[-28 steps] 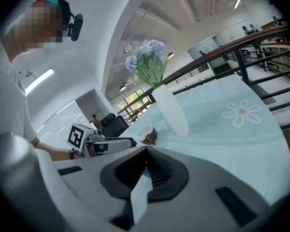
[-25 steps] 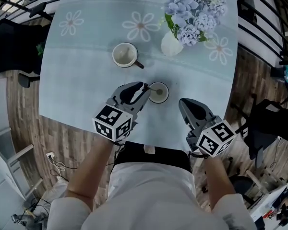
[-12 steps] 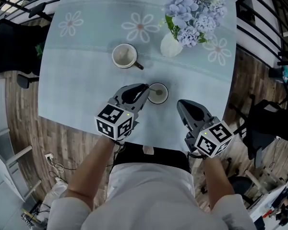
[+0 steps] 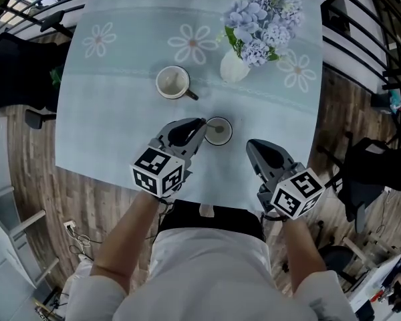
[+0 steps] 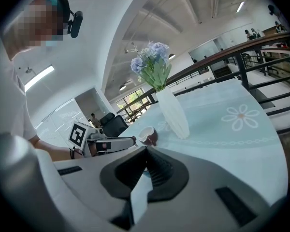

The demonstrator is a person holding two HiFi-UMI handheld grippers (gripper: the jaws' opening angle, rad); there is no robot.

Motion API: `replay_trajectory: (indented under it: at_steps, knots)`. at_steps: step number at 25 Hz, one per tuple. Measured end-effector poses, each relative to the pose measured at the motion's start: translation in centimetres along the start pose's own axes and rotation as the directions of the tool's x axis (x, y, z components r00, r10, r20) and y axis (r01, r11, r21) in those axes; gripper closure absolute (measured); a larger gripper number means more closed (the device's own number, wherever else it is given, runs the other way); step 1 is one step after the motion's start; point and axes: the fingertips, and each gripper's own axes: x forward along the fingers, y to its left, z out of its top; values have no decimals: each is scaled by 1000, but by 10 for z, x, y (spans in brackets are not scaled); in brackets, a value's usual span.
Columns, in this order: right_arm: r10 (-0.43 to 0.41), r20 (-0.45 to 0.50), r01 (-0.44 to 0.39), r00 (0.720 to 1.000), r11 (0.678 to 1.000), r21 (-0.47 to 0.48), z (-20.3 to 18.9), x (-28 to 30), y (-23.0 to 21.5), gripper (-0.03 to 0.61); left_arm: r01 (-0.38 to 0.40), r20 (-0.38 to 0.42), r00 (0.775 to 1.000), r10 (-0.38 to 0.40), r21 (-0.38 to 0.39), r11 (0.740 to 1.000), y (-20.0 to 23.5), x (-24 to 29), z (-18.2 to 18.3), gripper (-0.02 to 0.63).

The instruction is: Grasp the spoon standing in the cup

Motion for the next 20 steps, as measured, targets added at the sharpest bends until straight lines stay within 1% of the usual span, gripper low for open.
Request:
replay_trajectory:
  at_steps: [9, 20]
  knots:
    - [-14, 48, 15, 999, 1000, -21, 18, -11, 15, 557, 13, 40, 999, -15, 43, 999, -13, -20, 28, 552]
    - [-12, 107, 20, 994, 997, -70, 47, -25, 36, 557, 25, 112, 993, -39, 126, 992, -35, -48, 76, 552]
